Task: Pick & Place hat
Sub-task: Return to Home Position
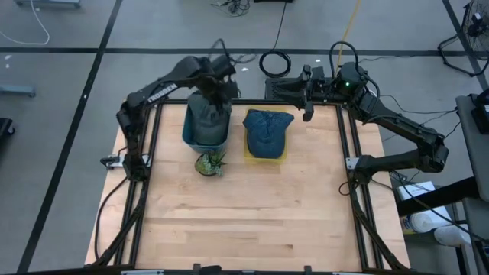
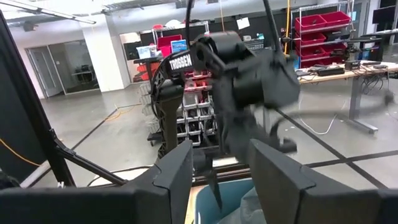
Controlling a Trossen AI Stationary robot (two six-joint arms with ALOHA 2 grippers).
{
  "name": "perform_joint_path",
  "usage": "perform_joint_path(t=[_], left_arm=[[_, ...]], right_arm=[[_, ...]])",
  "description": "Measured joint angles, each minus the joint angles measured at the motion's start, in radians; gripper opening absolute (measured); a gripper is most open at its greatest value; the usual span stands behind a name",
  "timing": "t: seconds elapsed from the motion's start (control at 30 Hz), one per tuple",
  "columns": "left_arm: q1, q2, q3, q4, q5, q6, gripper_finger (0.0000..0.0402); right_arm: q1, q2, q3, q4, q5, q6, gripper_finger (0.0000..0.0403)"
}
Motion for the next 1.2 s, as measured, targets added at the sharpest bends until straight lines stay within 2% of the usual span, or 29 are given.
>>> perform_joint_path(t=[0.23,0.4,0.7,0.9,1.0,1.07,1.2], left_arm=[[0.026,-0.126,-0.004,0.188,0.023,-0.119,0.0370],[0.033,-0.221,-0.004,0.297,0.023,-0.157,0.0377],[0.026,-0.331,-0.006,0.336,0.023,-0.197,0.0377],[-0.003,-0.385,-0.011,0.348,0.079,-0.132,0.0368],[-0.014,-0.440,-0.083,0.411,0.150,-0.108,0.0370],[-0.016,-0.497,-0.184,0.487,0.186,-0.136,0.0374],[-0.033,-0.640,-0.449,0.647,0.152,-0.233,0.0382]], right_arm=[[0.000,0.000,0.000,0.000,0.000,0.004,0.0142],[0.000,0.000,0.000,0.000,0.001,0.005,0.0142],[0.011,-0.001,-0.010,-0.069,-0.002,0.031,0.0141],[0.055,-0.047,-0.136,0.015,-0.001,0.030,0.0141],[0.068,-0.088,-0.226,0.118,0.001,0.066,0.0141],[0.074,-0.118,-0.285,0.196,0.003,0.102,0.0141],[0.077,-0.178,-0.376,0.278,0.002,0.159,0.0141]])
